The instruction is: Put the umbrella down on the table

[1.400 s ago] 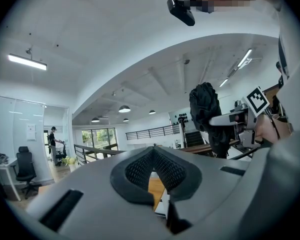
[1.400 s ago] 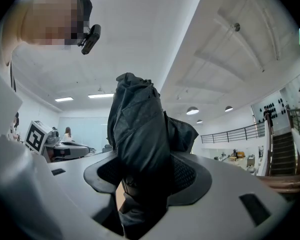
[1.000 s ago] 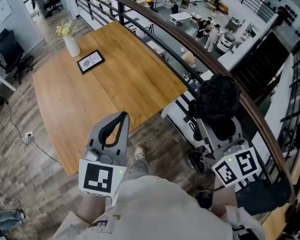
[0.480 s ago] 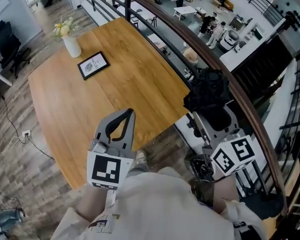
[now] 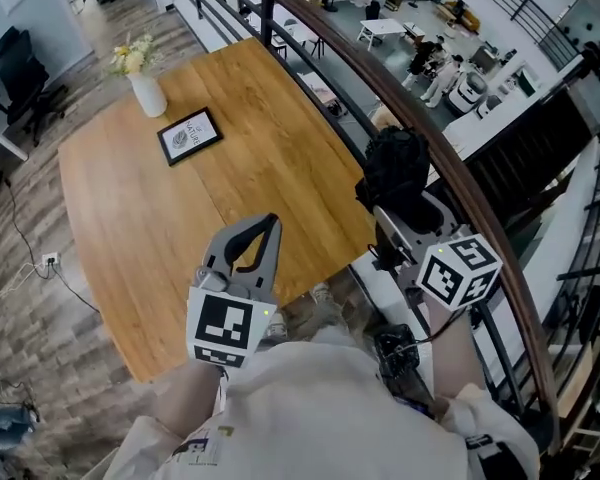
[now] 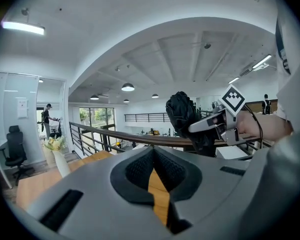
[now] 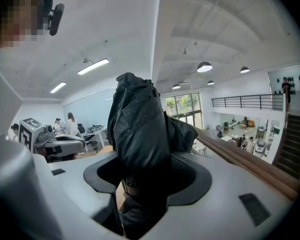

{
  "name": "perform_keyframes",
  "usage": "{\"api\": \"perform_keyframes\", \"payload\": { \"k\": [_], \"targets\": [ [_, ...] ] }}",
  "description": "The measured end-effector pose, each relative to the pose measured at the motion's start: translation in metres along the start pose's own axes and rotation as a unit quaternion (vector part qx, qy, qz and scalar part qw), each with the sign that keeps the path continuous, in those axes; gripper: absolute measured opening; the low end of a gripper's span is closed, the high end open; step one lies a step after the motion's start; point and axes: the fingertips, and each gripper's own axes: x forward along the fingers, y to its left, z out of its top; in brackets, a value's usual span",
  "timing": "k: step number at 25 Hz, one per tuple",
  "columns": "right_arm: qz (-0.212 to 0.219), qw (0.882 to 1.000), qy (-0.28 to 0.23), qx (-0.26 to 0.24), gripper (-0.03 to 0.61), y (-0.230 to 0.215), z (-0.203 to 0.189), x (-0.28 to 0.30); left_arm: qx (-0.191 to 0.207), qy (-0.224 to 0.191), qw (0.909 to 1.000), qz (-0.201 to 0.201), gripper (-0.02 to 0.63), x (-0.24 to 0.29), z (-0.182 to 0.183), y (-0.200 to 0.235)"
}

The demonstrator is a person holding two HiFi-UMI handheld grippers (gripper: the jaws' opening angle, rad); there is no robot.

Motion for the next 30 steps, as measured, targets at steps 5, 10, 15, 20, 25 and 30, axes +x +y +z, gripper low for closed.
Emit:
{"api": "perform_keyframes", "payload": {
  "k": [5,10,15,20,25,30],
  "targets": [
    [0.023,0.999,0.039,0.019,0.27,-0.042,-0.009,0.047,-0.022,0.025,0.9988,0.035,0.017,0.036,-0.009,0.014],
    [0.054,0.996,0.075,0.019,0.27,-0.069,-0.011,0.108,-0.008,0.064,0.9961,0.061,0.017,0.085,-0.024,0.039],
    [0.083,0.991,0.106,0.024,0.27,-0.094,-0.022,0.153,-0.028,0.089,0.9924,0.081,0.017,0.126,-0.041,0.045],
    [0.105,0.983,0.15,0.031,0.27,-0.121,-0.038,0.206,-0.03,0.132,0.9857,0.101,0.017,0.165,-0.062,0.068],
    [0.1,0.972,0.196,0.083,0.27,-0.15,-0.059,0.272,-0.051,0.146,0.9826,0.103,0.017,0.2,-0.074,0.085],
    [0.081,0.966,0.236,0.064,0.27,-0.181,-0.086,0.323,-0.057,0.153,0.9822,0.094,0.017,0.237,-0.081,0.088]
  ]
}}
